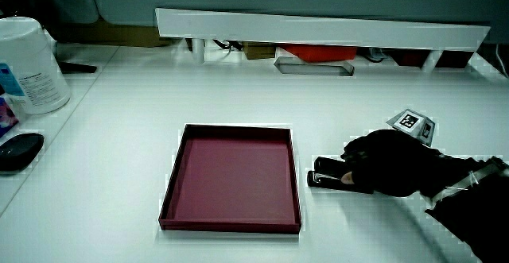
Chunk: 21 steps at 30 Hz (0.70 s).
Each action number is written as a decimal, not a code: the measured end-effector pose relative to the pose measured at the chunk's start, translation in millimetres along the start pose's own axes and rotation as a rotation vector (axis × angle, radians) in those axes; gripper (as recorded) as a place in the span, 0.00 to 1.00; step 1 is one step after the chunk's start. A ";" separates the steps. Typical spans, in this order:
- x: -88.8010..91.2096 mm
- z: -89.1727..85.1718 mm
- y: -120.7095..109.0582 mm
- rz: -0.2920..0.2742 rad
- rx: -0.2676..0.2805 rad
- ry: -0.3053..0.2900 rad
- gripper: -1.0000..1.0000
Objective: Place stapper on desk
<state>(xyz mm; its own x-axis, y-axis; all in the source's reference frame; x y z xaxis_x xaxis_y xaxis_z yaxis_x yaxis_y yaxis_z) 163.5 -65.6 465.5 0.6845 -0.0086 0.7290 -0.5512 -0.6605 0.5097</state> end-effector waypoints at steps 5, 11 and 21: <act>-24.8 20.0 -23.9 -0.116 0.011 -0.218 0.00; -42.1 36.5 -48.4 -0.167 -0.008 -0.289 0.00; -69.7 45.3 -84.4 -0.137 0.025 -0.354 0.00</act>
<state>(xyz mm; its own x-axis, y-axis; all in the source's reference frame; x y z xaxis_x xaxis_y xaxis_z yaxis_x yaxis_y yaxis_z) 184.0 -43.2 351.0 0.8757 -0.1749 0.4501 -0.4346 -0.6918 0.5767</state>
